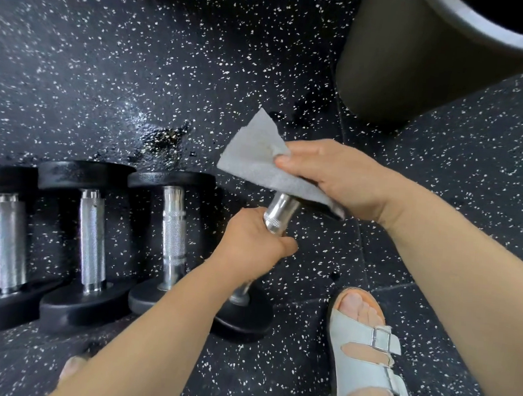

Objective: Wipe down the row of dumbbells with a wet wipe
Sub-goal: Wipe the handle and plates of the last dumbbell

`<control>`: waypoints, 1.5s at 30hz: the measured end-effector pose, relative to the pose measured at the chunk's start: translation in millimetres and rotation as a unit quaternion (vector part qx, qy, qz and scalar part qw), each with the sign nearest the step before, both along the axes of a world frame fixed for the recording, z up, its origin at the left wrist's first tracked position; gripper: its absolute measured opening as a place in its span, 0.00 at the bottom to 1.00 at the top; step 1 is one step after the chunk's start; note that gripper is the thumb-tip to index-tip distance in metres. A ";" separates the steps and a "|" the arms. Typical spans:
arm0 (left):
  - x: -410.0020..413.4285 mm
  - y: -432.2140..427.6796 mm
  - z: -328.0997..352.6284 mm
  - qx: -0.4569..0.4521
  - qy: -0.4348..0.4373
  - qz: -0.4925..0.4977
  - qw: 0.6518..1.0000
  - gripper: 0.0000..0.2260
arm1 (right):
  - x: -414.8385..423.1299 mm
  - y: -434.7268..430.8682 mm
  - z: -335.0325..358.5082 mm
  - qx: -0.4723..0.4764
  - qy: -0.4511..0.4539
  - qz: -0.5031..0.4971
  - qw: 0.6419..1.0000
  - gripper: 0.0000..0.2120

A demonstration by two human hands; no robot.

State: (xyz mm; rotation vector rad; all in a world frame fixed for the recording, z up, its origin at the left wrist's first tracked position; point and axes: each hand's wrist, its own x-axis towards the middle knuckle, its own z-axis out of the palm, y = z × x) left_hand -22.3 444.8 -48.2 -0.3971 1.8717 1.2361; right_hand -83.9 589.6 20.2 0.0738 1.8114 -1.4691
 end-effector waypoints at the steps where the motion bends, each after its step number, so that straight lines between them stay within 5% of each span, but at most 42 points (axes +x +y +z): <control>1: 0.0 1.6 0.6 -0.003 0.002 0.004 1.000 0.11 | -5.4 -1.7 -7.1 0.024 0.000 0.005 1.000 0.17; 12: -3.1 3.1 0.4 -0.008 -0.015 0.060 0.998 0.11 | 19.7 28.5 -40.9 0.075 -0.087 -0.116 0.987 0.18; 20: -5.6 -3.3 1.9 0.007 -0.031 0.035 0.999 0.14 | 22.9 10.0 1.1 -0.053 0.014 -0.072 0.996 0.16; 29: -6.3 -3.3 10.3 0.024 -0.029 -0.016 0.999 0.14 | -13.0 -7.9 -18.1 0.006 -0.026 -0.031 0.999 0.08; 39: -2.9 5.1 10.4 0.017 -0.014 0.025 0.999 0.15 | -3.9 7.8 -45.5 0.063 -0.139 -0.134 0.979 0.08; 45: -4.2 10.7 9.5 -0.092 0.067 0.033 0.993 0.15 | 11.2 9.0 -51.4 0.030 -0.239 -0.338 0.910 0.11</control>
